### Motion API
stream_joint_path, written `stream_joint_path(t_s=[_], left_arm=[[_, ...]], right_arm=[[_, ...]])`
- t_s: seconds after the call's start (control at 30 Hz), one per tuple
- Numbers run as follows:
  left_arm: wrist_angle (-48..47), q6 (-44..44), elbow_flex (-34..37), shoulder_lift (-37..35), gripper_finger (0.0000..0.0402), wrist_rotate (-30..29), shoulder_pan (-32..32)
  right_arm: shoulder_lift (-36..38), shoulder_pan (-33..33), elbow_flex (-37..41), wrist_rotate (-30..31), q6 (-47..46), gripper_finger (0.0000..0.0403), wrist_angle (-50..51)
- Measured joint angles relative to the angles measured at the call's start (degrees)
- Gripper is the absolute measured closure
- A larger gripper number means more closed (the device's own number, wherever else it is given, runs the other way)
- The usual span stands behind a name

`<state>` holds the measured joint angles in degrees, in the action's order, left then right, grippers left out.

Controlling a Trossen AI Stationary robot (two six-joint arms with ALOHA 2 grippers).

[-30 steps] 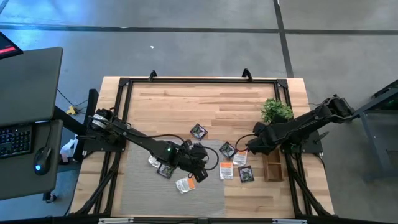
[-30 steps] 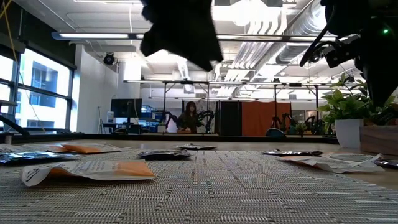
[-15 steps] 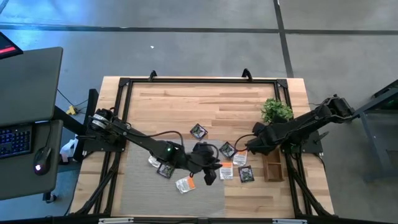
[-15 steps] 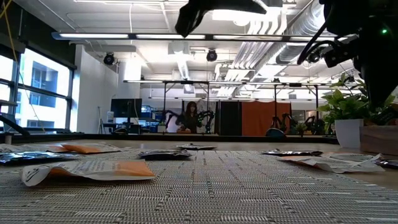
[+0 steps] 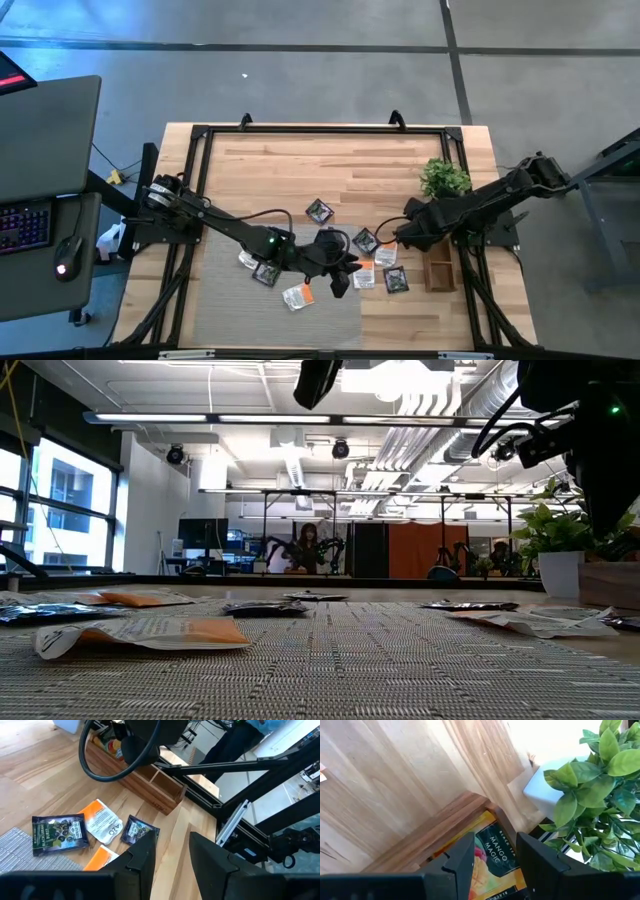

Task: Pick & Place Tea
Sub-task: Put the orange tea bag into the top section of the wooden organizer

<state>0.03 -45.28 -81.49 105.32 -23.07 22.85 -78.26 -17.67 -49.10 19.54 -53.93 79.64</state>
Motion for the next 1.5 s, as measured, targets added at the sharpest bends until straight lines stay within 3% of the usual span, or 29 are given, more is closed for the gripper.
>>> stream_joint_path(t_s=[0.7,0.8,0.93,1.17,1.4,1.5], left_arm=[[-0.1,0.0,0.0,0.0,0.0284,0.0,0.0],[-0.9,3.9,0.0,0.0,0.0284,0.0,-0.9],[-9.4,15.0,0.1,-1.3,0.0284,8.5,-3.9],[-20.6,13.8,0.0,-7.4,0.0284,10.7,-8.1],[-38.5,13.5,0.0,-13.3,0.0284,-0.8,-13.3],[-41.7,12.0,0.0,-13.6,0.0284,-6.1,-15.2]], right_arm=[[0.0,0.0,0.2,-1.1,2.6,0.0256,0.0],[0.0,0.0,0.2,-1.1,2.6,0.0253,0.0],[0.0,0.0,0.2,-1.1,3.0,0.0254,0.0],[0.0,0.0,0.2,-1.1,3.0,0.0253,0.0],[0.0,0.0,0.2,-0.9,3.0,0.0258,0.0],[0.0,0.0,0.2,-0.9,2.9,0.0256,0.0]])
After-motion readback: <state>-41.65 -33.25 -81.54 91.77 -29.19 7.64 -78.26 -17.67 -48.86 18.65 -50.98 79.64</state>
